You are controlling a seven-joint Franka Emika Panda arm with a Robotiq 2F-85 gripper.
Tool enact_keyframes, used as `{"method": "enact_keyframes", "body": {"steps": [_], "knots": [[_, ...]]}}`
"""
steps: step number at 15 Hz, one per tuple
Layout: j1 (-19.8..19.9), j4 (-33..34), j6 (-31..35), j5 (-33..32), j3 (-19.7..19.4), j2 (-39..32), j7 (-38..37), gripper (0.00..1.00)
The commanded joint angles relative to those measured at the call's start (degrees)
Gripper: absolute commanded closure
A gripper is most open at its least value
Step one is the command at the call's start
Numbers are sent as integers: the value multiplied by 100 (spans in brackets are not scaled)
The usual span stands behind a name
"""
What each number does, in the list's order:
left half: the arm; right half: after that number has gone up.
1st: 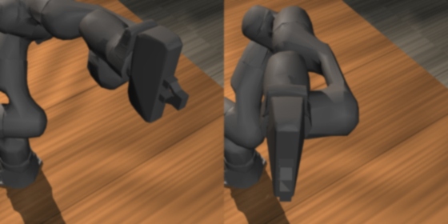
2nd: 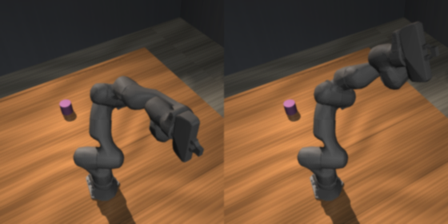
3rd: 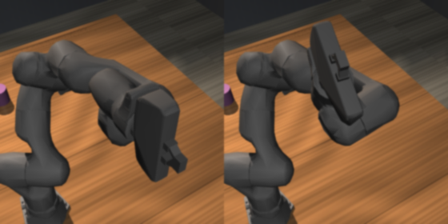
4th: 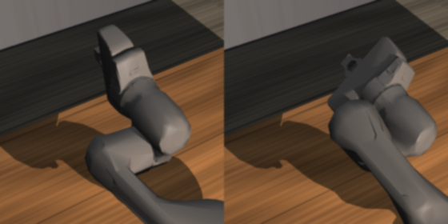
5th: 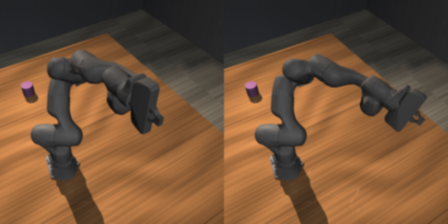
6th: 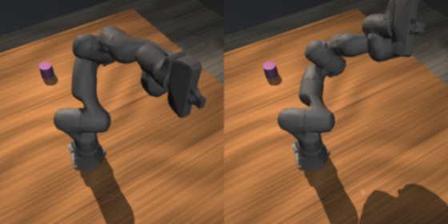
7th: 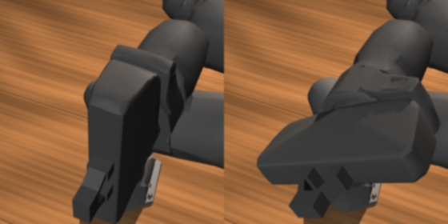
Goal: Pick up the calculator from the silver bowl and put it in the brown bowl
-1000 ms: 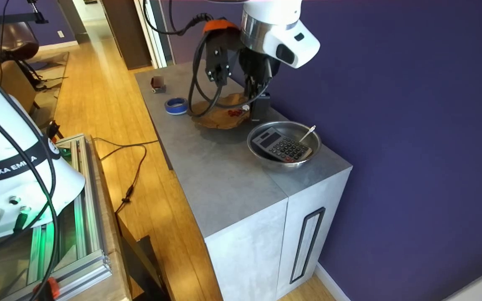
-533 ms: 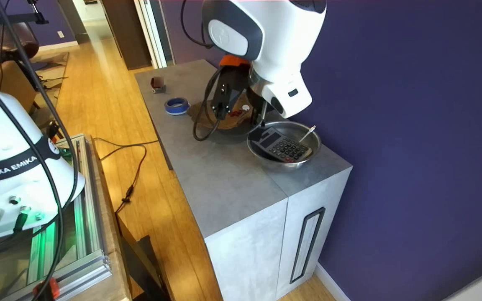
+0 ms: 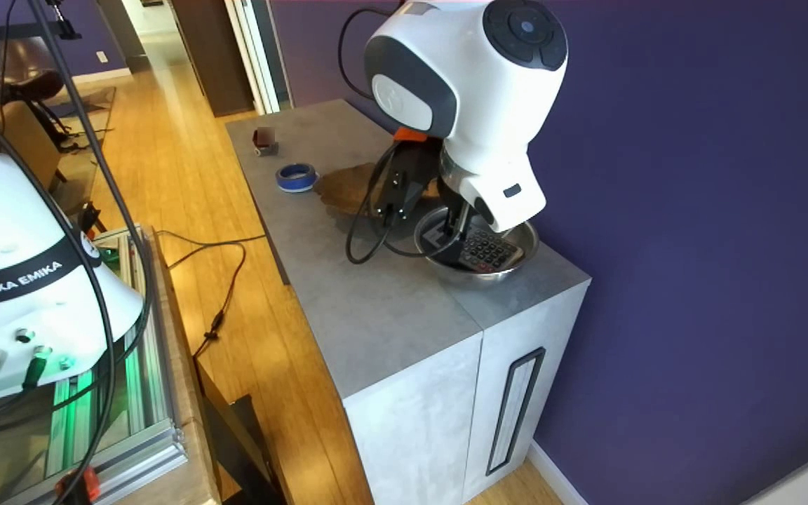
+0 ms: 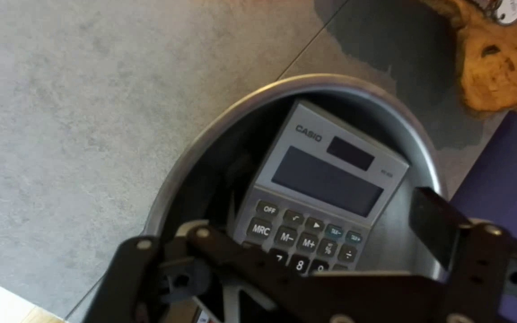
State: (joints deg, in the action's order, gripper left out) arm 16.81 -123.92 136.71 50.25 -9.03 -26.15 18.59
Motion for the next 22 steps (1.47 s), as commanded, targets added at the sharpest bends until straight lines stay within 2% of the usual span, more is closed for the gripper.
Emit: {"method": "enact_keyframes", "body": {"steps": [1, 5, 14, 15, 22], "knots": [[-46, 163, 170, -61, 117, -309, -186, 0], [-124, 230, 326, -67, 236, -517, -300, 0], [101, 292, 736, 643, 624, -465, 153, 0], [139, 296, 771, 800, 658, -440, 257, 20], [175, 259, 946, 1884, 634, -262, 1218, 70]]}}
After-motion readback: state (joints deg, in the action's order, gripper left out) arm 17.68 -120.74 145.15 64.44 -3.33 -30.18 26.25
